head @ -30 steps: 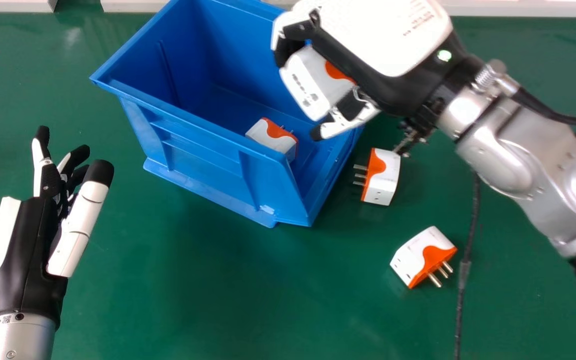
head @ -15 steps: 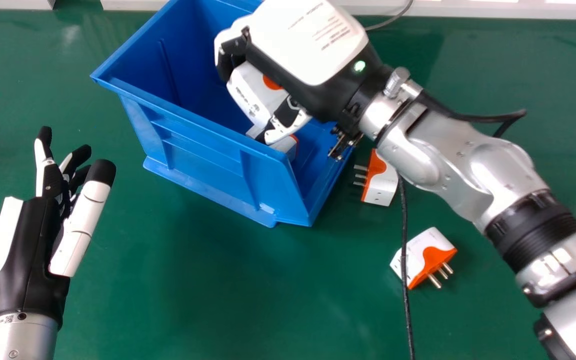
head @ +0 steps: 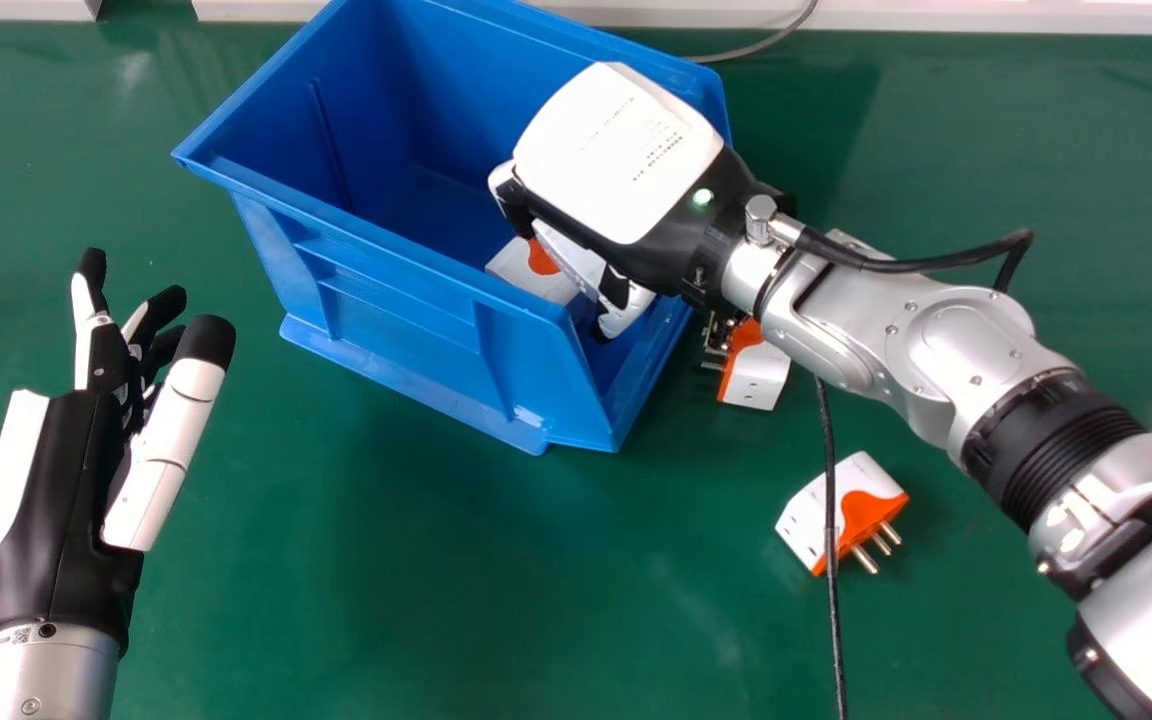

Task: Pick all objects and put in blue box

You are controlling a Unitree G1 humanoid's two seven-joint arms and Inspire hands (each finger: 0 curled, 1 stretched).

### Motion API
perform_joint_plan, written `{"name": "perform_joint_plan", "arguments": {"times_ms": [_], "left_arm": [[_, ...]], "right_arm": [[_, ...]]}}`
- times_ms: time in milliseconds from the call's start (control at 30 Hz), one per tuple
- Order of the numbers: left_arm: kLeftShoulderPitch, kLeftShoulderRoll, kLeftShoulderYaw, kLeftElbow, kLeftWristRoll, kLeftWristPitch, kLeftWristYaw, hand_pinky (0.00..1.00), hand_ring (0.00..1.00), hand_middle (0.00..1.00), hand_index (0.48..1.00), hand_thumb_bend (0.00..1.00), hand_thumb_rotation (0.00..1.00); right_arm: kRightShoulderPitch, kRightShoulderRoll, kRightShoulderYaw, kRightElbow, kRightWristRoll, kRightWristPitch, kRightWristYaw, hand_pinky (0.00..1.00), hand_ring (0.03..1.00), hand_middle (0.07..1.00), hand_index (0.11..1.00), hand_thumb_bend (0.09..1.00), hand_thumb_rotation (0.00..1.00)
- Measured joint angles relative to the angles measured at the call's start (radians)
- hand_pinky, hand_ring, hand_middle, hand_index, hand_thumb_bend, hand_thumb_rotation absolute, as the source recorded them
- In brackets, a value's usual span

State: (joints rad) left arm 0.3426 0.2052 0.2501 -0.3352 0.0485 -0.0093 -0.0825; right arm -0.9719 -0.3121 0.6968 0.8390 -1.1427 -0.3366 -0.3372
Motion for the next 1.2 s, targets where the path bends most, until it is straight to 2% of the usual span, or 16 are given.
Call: {"name": "perform_joint_plan", "arguments": {"times_ms": [533,667,733,833,933,1067,1200], "left_arm": [[-0.003,0.0,-0.001,0.002,0.002,-0.001,0.0,0.87,0.91,0.94,0.919,0.77,0.92],[-0.003,0.0,-0.001,0.002,0.006,-0.001,0.0,0.87,0.91,0.93,0.918,0.77,0.92],[-0.003,0.001,-0.001,0.002,0.01,-0.001,0.0,0.87,0.91,0.93,0.918,0.77,0.92],[-0.003,0.001,-0.001,0.003,0.011,-0.001,0.0,0.87,0.91,0.93,0.918,0.77,0.92],[-0.003,0.001,-0.001,0.003,0.011,-0.001,0.0,0.87,0.91,0.93,0.919,0.77,0.92],[-0.003,0.001,-0.002,0.003,0.011,-0.001,0.0,0.87,0.91,0.93,0.919,0.77,0.92],[-0.003,0.001,-0.002,0.003,0.012,-0.001,0.0,0.87,0.91,0.93,0.919,0.77,0.93]], "right_arm": [[0.006,-0.026,0.0,-0.069,0.002,0.049,0.014,1.0,1.0,1.0,1.0,0.729,0.38],[0.012,-0.038,0.003,-0.082,-0.001,0.069,0.014,1.0,1.0,1.0,1.0,0.713,0.45],[0.014,-0.042,0.005,-0.086,-0.004,0.086,0.009,1.0,1.0,1.0,1.0,0.682,0.52],[0.019,-0.047,0.018,-0.086,-0.043,0.129,-0.032,1.0,1.0,1.0,1.0,0.569,0.73],[0.032,-0.047,0.028,-0.086,-0.063,0.162,-0.074,1.0,1.0,1.0,1.0,0.519,0.81],[0.044,-0.047,0.031,-0.086,-0.073,0.179,-0.098,1.0,1.0,1.0,1.0,0.484,0.86],[0.046,-0.047,0.031,-0.086,-0.076,0.178,-0.099,1.0,1.0,1.0,1.0,0.48,0.87]]}}
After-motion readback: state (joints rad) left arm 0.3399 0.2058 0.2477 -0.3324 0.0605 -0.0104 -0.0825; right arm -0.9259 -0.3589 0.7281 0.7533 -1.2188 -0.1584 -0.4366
